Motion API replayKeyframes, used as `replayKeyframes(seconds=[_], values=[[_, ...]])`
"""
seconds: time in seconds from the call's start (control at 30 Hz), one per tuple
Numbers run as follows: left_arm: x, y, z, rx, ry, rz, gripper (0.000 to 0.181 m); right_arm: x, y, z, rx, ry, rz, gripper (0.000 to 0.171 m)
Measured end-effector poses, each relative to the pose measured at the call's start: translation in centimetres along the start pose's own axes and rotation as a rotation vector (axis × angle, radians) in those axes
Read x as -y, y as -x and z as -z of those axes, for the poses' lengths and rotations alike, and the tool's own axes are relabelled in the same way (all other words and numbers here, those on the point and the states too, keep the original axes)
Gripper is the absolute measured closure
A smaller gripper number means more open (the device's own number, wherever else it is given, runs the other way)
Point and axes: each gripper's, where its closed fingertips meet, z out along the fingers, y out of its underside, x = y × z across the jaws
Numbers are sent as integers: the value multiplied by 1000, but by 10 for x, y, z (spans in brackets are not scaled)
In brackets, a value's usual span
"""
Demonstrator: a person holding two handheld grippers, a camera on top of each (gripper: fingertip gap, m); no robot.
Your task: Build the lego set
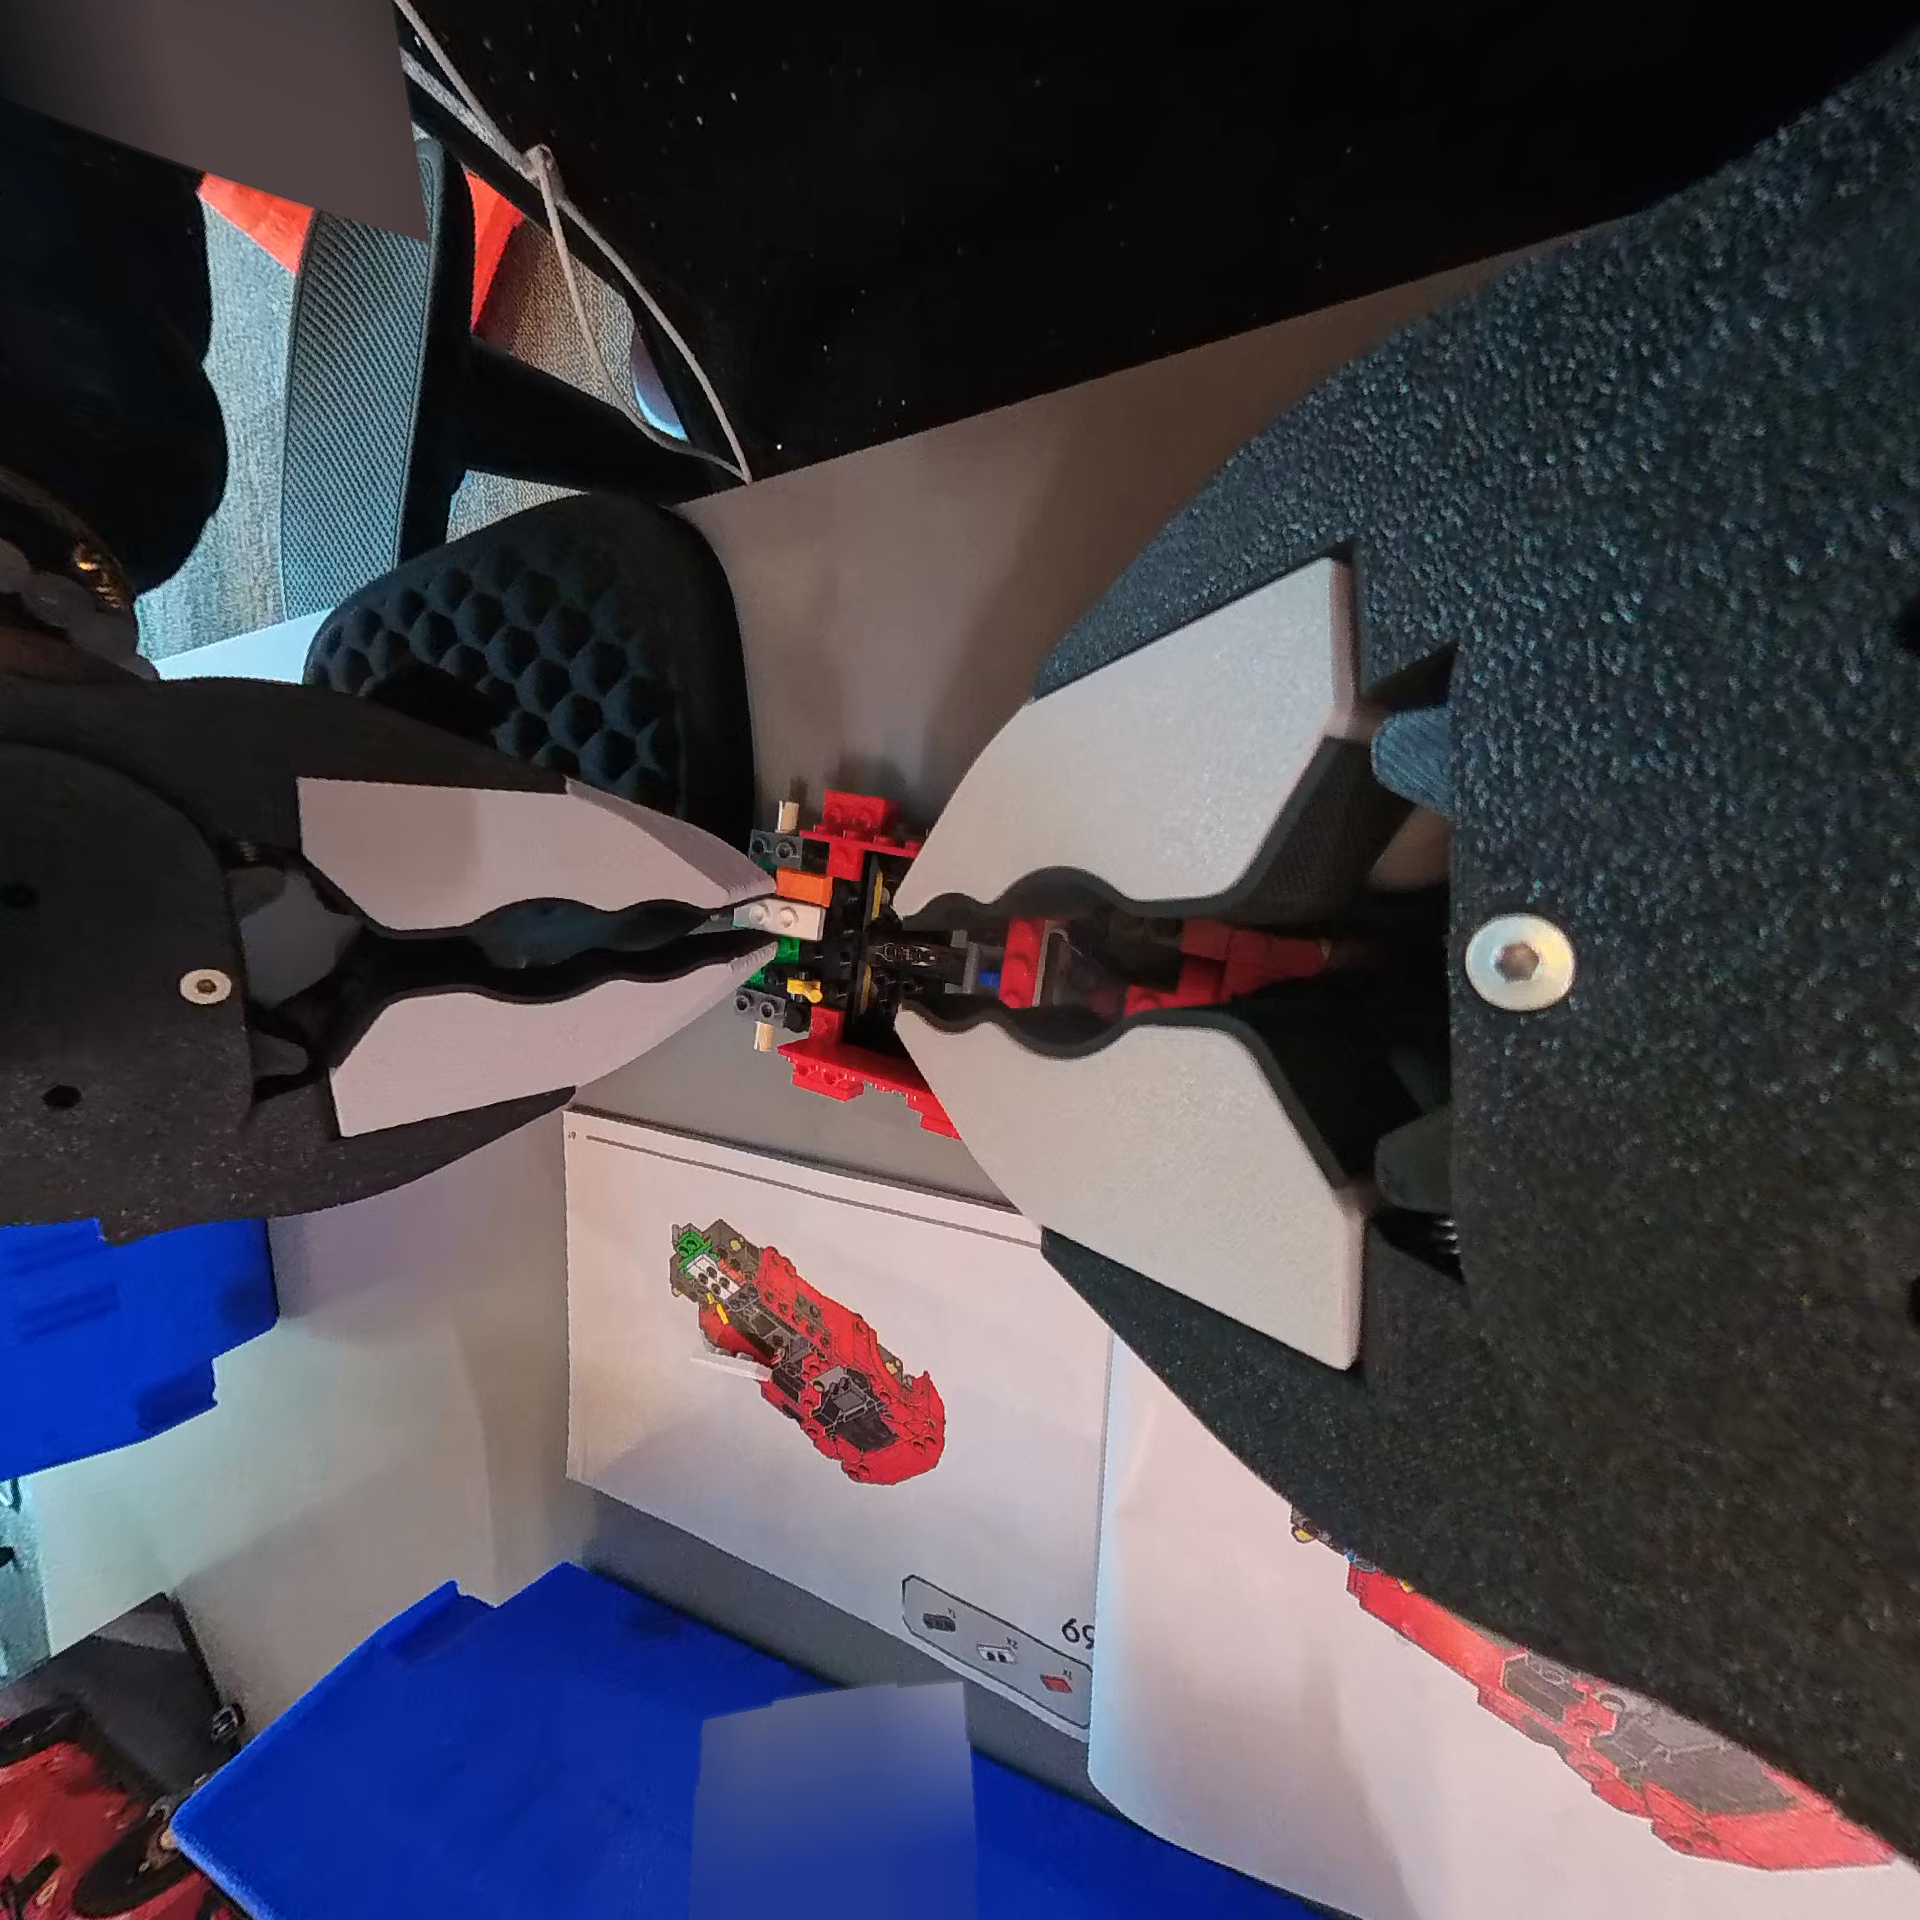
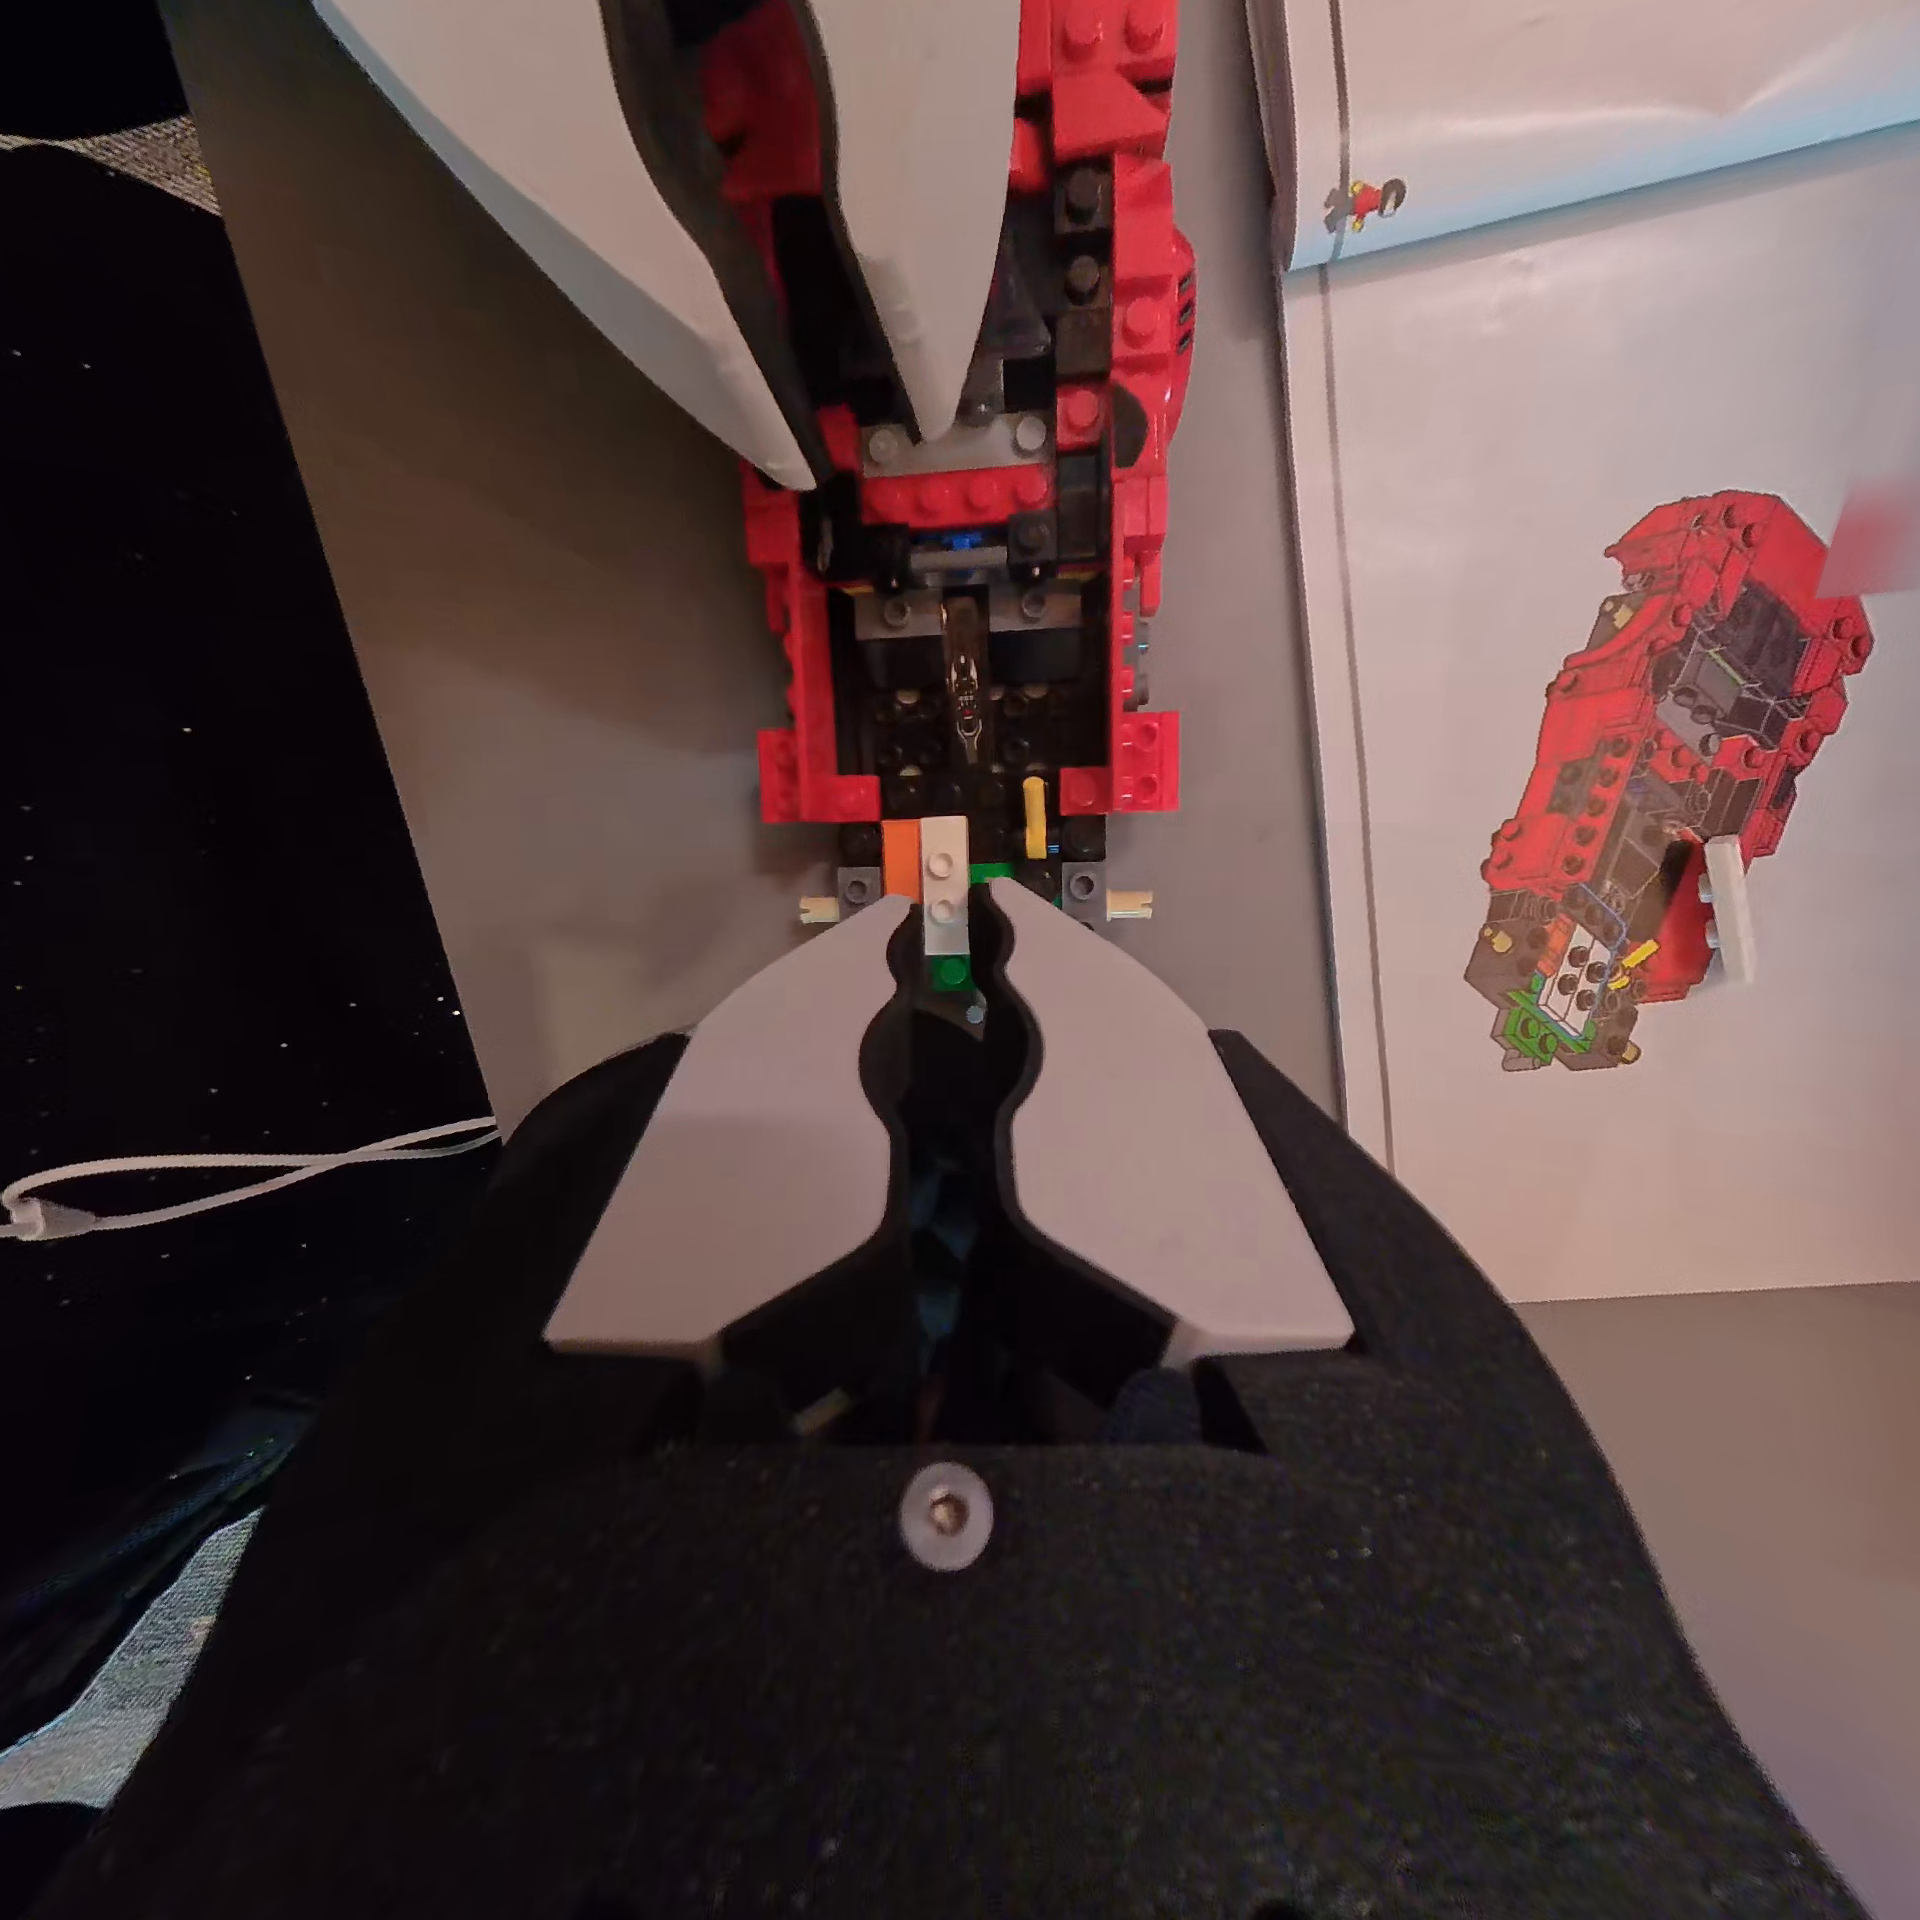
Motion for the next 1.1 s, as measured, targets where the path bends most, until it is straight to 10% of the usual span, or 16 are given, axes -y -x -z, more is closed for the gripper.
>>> replayKeyframes(seconds=[1.1], values=[[1, 3, 2, 1, -17, 24, 173, 11, -3, 9, 26, -91, -33, 171]])
